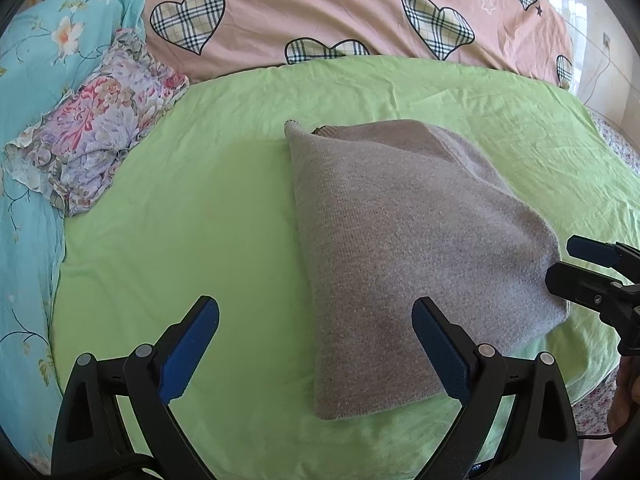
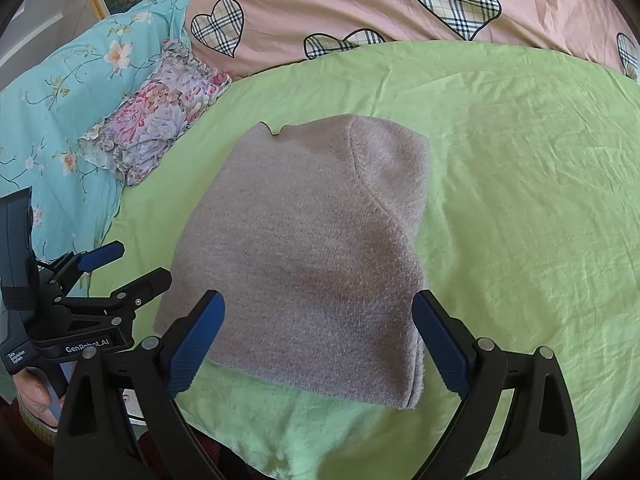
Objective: Fold small clothes
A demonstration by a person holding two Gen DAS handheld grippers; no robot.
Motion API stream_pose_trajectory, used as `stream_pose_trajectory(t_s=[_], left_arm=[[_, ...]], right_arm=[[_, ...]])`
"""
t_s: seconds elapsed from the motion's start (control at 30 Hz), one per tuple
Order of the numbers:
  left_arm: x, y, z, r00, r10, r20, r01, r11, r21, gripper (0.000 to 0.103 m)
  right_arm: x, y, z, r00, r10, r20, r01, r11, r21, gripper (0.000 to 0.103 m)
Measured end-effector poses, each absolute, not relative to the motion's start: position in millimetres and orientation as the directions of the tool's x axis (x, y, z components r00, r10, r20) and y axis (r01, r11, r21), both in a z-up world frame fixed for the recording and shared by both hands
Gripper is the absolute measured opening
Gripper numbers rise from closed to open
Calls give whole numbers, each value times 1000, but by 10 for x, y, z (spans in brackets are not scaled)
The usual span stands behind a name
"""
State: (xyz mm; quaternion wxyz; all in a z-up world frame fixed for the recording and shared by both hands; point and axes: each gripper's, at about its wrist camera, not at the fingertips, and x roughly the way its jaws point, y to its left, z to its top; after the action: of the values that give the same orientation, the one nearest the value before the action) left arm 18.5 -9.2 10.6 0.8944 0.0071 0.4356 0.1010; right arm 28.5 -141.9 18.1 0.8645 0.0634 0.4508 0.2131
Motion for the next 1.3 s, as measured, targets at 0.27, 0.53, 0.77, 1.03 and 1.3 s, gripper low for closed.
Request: stream_pose_trajectory(t_s=[0.27,0.53,0.77,1.03,1.3], left_arm=[[190,-77,111,600,184,-779,-173,980,98,98],[190,-96,118,603,186,-776,-173,980,101,98],[191,-113,130,605,188,-774,-174,979,102,98],[195,-115,135,606,189,-773,-174,979,103,98],[196,-133,149,607,190,-771,-175,979,104,98]], right_arm=[[280,-1418,184,503,426,-752,-311,901,302,95],[272,-1413,191,503,426,-752,-311,901,302,95],[265,-1404,194,504,425,-752,-310,902,302,95],[252,-1386,217,507,425,-750,-311,902,301,95],[249,-1388,222,507,426,-749,-311,901,301,95]])
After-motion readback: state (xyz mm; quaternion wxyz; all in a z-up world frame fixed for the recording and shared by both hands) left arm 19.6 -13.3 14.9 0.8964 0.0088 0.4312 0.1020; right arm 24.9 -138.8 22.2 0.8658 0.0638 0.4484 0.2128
